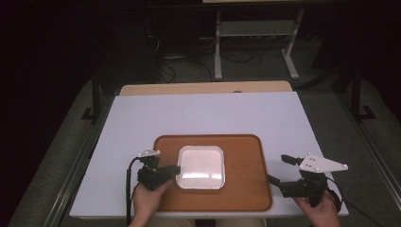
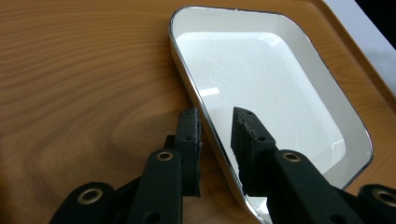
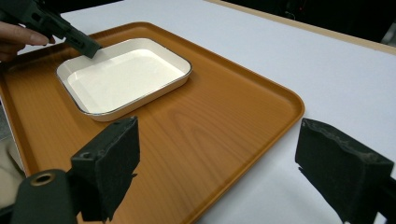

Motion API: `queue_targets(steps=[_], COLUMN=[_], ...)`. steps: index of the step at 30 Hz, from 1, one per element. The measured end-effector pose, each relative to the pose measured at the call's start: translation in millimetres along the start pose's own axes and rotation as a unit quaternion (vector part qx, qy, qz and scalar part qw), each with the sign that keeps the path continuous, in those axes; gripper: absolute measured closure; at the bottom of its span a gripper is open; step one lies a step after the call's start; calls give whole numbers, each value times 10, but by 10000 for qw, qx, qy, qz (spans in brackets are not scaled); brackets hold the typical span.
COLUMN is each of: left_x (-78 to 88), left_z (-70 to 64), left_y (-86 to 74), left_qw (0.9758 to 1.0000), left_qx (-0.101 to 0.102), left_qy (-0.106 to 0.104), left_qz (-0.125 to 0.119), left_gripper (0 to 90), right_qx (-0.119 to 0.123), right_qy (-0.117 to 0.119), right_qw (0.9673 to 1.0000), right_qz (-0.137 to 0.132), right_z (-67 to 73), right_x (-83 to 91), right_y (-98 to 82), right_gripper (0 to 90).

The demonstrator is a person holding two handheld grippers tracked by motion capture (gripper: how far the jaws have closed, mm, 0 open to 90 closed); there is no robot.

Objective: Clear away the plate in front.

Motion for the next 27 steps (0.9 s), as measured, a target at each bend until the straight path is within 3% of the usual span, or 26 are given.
queue_targets(steps=[12, 27], left_x=[44, 133], left_z=[17, 62], left_y=[51, 175], left_qw=[9989, 9947], left_qx=[-467, -1001], left_qy=[53, -39], left_qz=[-44, -210], left_gripper=[697, 671], right_qx=[-8, -23], right_qy=[-38, -75], right_qw=[10000, 9999], right_qz=[32, 93], right_z=[-11, -24], right_x=[-2, -17], right_y=[-11, -28], right_gripper=[131, 131])
Point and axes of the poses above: each handheld gripper's, and its own axes: x roughly backward along the jaws, y roughly out of its top, z roughly to its left, the point moved 5 cm from there along -x, roughly forward along the jaws, and after that the axes turned 1 degree about -y, right-handed, at the moved point
